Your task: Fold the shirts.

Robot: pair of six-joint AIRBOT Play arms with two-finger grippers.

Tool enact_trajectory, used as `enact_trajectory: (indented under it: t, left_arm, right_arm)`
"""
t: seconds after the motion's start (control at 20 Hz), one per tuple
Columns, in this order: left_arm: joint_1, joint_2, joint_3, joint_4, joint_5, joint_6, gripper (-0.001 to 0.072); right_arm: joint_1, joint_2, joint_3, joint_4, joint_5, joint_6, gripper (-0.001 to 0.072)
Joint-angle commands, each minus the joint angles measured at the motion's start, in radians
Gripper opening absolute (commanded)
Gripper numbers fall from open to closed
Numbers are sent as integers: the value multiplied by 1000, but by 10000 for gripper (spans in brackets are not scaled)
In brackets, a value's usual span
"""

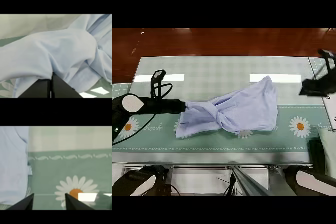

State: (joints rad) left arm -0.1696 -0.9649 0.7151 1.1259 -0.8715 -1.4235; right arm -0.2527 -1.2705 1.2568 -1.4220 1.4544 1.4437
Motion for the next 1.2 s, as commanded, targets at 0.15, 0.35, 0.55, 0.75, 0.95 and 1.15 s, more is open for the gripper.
enact_trajectory:
  t: [0.15, 0.35, 0.55, 0.75, 0.95, 1.15]
  left_arm:
    - [-3, -2, 0, 0, 0, 0, 20]
    - [-3, -1, 0, 0, -3, 0, 20]
    - [-3, -1, 0, 0, -3, 0, 20]
    - [-3, -1, 0, 0, 0, 0, 20]
    - [-3, -1, 1, 0, 3, 0, 20]
    - [-3, -1, 1, 0, 16, -3, 20]
  right_arm:
    - [-156, 280, -585, 454, -206, -37, 593]
    - [-156, 284, -760, 504, -286, -57, 591]
    - [-154, 284, -829, 605, -358, -71, 574]
    - [-154, 284, -915, 698, -475, -72, 507]
    - [-154, 284, -969, 763, -526, -95, 505]
    - [11, 285, -973, 819, -639, -92, 443]
